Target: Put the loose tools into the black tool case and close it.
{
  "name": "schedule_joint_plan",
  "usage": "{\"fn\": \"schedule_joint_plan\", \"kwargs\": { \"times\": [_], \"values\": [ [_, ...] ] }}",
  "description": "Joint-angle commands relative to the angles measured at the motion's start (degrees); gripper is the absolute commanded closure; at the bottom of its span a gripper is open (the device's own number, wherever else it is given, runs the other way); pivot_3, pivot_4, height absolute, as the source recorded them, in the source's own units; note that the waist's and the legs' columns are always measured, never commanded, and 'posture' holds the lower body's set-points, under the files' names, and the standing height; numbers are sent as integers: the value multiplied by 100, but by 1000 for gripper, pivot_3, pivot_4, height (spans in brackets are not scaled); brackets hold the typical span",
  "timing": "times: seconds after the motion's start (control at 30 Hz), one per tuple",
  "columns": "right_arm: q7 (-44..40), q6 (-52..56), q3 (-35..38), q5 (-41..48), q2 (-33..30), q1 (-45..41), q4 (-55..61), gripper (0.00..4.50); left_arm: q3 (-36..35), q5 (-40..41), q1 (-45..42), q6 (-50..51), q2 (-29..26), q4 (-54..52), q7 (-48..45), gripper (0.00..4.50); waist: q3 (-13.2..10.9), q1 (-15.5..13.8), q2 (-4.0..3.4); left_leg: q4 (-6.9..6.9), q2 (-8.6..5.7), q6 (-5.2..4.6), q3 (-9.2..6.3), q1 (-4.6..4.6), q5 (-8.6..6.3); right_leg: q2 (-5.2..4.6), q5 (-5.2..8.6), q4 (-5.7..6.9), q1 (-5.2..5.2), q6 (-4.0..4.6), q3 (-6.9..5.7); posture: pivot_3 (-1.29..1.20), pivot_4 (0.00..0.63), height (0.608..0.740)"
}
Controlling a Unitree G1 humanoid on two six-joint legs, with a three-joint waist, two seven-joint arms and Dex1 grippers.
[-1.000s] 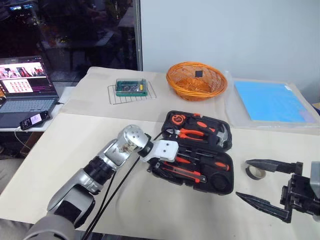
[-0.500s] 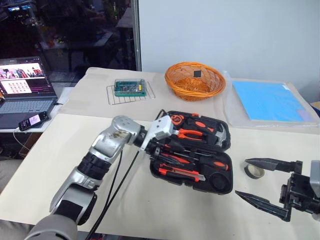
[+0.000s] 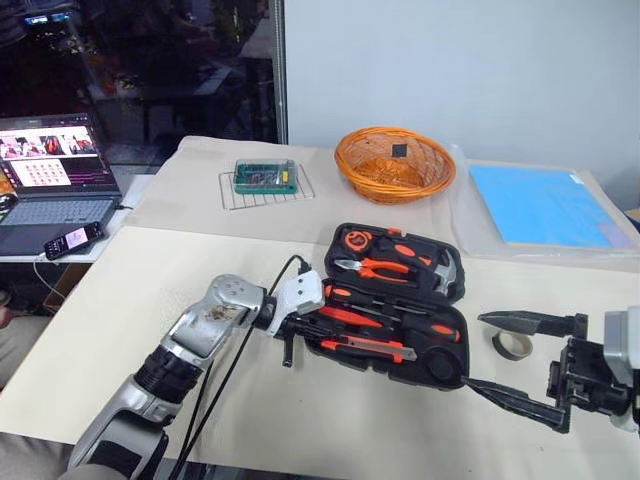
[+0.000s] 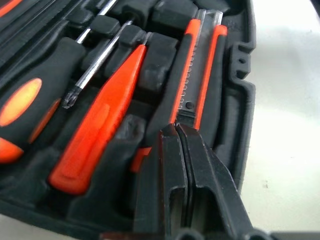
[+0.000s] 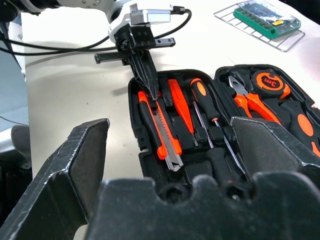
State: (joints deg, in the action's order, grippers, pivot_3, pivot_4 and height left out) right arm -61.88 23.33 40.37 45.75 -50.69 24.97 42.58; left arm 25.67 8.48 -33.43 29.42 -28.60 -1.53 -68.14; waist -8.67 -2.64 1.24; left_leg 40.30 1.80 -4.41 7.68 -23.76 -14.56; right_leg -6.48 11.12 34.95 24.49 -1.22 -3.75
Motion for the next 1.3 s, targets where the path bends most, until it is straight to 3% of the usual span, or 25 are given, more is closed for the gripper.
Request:
{"fn": "schedule_joint_plan", "kwargs": {
  "times": [0.03, 0.37, 0.53, 0.63, 0.73, 0.83, 0.87, 0.9, 1.07, 1.23, 1.27, 1.3],
  "values": [
    [-11, 49, -8, 14, -158, -181, -58, 0, 534, -546, 36, -257, 133, 505, 204, 4450, 2, -16, -3, 0, 0, 17, -3, 18, -13, -5, 1, -4, -10, -1, -2, 0, 150, 740],
    [247, 66, 29, -132, 70, -165, -190, 0, 70, -478, 261, -1524, 55, 262, 278, 4450, 15, 0, -24, -11, 3, 35, -2, 37, -23, -10, 3, -7, -20, -5, 2, 0, 150, 740],
    [1432, 632, 236, -252, 337, -201, -199, 0, -1124, 774, 428, -880, 430, -597, 684, 4450, 13, 37, -22, -18, 5, 25, 1, 3, -16, -8, 3, -2, 1, -4, 3, 0, 150, 740],
    [1861, 902, 481, -225, 428, -138, -151, 0, -1375, 1133, 416, -461, 384, -1005, 731, 4450, 14, 36, -23, -12, 5, -10, 0, -39, 10, -8, -2, 5, 45, 1, 4, 0, 150, 740],
    [2563, 1634, 481, -871, 136, 22, -47, 0, -1692, 1684, 367, 206, 387, -1287, 856, 3832, 15, 35, -25, -13, 3, -11, 2, -43, 12, -1, -9, 7, 49, 13, 3, 0, 150, 740],
    [2569, 2298, 112, -868, -341, -141, -505, 0, -1918, 2234, 311, 718, 377, -1634, 917, 2675, 13, 49, -22, -11, 0, -13, 8, -47, 13, 2, -1, 5, 51, 0, 5, 0, 150, 740],
    [2591, 2365, 89, -951, -399, -158, -618, 0, -1896, 2329, 318, 838, 390, -1764, 962, 2540, 12, 62, -19, -9, 0, -14, 7, -47, 13, 2, -1, 5, 49, -1, 5, 0, 150, 740],
    [2698, 2479, 2, -992, -443, -293, -698, 0, -1916, 2428, 294, 935, 389, -1822, 987, 2043, 11, 63, -18, -5, 1, -14, 9, -45, 14, 4, -2, 5, 48, -2, 5, 0, 150, 740],
    [2322, 2459, -855, -1450, -864, -342, -1125, 0, -1680, 2753, 123, 1421, 281, -2157, 972, 351, 11, 60, -19, -4, -1, -11, 8, -45, 16, 12, -2, 7, 48, -2, 6, 0, 150, 740],
    [1982, 2081, -1864, -1969, -1158, -647, -1543, 0, -1528, 2695, -43, 1330, 71, -2095, 769, 351, 10, 57, -18, -6, -2, -12, 9, -48, 16, 22, 0, 5, 52, -3, 8, 0, 150, 740],
    [1921, 2041, -1954, -2027, -1174, -726, -1647, 522, -1501, 2668, -68, 1296, 65, -2086, 769, 297, 10, 58, -17, -6, -3, -12, 8, -52, 17, 23, 0, 4, 54, -3, 8, 0, 150, 740],
    [1883, 1949, -2062, -2156, -1233, -796, -1723, 711, -1501, 2673, -89, 1303, 63, -2087, 783, 297, 10, 57, -17, -5, -3, -12, 9, -52, 17, 23, 0, 4, 54, -4, 9, 0, 150, 740]
  ]
}}
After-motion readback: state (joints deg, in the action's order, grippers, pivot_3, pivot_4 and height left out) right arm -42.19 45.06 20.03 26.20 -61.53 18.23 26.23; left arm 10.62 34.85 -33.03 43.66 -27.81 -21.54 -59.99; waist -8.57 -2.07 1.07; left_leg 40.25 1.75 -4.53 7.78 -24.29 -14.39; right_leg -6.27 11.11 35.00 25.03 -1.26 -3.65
